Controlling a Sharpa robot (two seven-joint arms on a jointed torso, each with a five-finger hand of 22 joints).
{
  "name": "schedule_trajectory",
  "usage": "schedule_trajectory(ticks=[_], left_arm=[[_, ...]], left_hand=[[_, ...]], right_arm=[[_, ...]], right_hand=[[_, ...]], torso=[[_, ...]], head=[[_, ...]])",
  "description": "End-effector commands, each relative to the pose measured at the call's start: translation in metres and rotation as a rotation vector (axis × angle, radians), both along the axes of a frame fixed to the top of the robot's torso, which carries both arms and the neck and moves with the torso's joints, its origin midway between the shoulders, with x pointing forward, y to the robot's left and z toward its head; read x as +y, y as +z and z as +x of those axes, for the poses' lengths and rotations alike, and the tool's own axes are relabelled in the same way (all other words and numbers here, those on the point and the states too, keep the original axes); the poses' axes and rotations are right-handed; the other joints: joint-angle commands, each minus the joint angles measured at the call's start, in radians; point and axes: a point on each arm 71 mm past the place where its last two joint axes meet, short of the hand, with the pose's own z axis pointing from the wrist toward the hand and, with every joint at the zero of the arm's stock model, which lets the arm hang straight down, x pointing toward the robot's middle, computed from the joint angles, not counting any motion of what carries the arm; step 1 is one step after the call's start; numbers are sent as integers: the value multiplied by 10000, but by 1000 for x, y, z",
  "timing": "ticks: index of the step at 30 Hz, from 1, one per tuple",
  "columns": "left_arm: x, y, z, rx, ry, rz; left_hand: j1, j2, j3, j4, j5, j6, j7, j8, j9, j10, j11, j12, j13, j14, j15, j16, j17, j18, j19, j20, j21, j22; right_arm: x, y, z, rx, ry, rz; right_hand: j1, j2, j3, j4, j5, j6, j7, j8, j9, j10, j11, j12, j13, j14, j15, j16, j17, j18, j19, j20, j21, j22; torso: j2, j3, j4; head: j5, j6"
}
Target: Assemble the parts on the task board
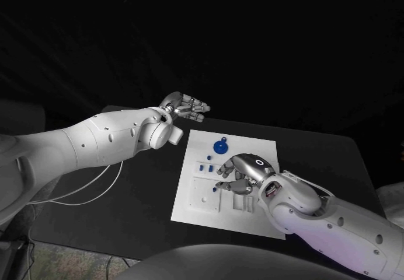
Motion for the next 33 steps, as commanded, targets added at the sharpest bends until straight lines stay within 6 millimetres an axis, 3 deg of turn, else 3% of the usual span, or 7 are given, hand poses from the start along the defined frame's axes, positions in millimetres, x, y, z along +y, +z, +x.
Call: schedule_trajectory(ticks=[1, 5, 9, 15, 20, 25, 33], left_arm=[[-1, -1, 0, -244, -173, -281], [3, -4, 0, -246, -126, -334], [6, -7, 1, -273, -97, -374], [14, -10, 1, -315, 74, -498], [21, -10, 3, -373, 231, -580], [26, -11, 5, -398, 345, -632], [33, -13, 7, -455, 571, -677]], left_hand=[[1, 79, -3, 17, 23, 53, -29, -19, 4, 137, -21, -44, -1, -33, 1, -40, -20, 72, 22, 7, 46, -8], [8, 120, 4, 18, 23, 45, -43, -19, 1, 439, -115, -51, -5, 140, -71, -39, -29, 70, 123, -56, 108, 14], [8, 148, 7, 40, 25, 71, -79, -17, 2, 702, -200, -51, -6, 249, -120, -37, -44, 49, 165, -100, 140, 24], [26, 163, 15, 41, 32, 104, -102, -16, 3, 782, -229, -54, -5, 290, -138, -42, -65, 30, 183, -126, 158, 29], [56, 197, 38, 25, 37, 155, -122, -16, 4, 834, -253, -55, -6, 378, -169, -42, -78, 22, 212, -154, 185, 38], [66, 214, 49, 18, 41, 164, -118, -20, 1, 842, -256, -59, -7, 418, -181, -52, -91, 12, 223, -173, 199, 43], [44, 197, 35, 21, 39, 106, -112, -23, -2, 694, -205, -59, -7, 265, -122, -68, -160, -1, 146, -135, 166, 22]], right_arm=[[-10, 6, 6, 514, -248, 706], [-27, 15, 16, 663, -618, 1019], [-40, 23, 24, 747, -873, 1295], [-65, 30, 39, 785, -1525, 1905], [-97, 30, 60, 1003, -2576, 2885], [-125, 24, 74, 1248, -3473, 3530], [-167, 14, 94, 1272, -4803, 4480]], right_hand=[[-109, -2, -476, 235, -60, -102, 15, -48, -24, -104, 26, -12, -2, -7, 70, 23, -14, 32, 478, 72, 48, -59], [399, 171, -1844, 947, -49, -258, 69, -28, -23, -532, 125, 22, 6, -5, 159, 45, -60, 129, 471, 179, -31, -308], [448, 73, -2062, 1213, -54, -416, 102, -56, -42, -763, 186, -25, -14, -19, 182, 56, -78, 155, 465, 195, -92, -415], [958, -39, -2313, 2022, -47, -468, 123, -48, -40, -951, 229, -19, -9, -50, 198, 123, -165, 230, 456, 226, -24, -884], [1119, 142, -2175, 1845, -35, -405, 177, -47, -38, -934, 253, -21, -10, -91, 214, 86, -204, 270, 423, 241, -236, -1035], [960, 405, -2125, 1304, 35, -406, 165, -58, -44, -914, 246, -25, -10, -93, 220, 122, -290, 319, 426, 262, -160, -1220], [902, 631, -2074, 1142, 506, -377, 155, -49, -40, -912, 244, -22, -13, -115, 210, 138, -310, 342, 410, 257, -150, -1301]], torso=[[-142, 21, -41], [-231, 33, -72], [-298, 51, -86], [-381, 67, -97], [-465, 63, -105], [-543, 78, -113], [-645, 74, -139]], head=[[-64, 25], [-95, 70], [-131, 101], [-265, 169], [-354, 201], [-421, 187], [-568, 241]])
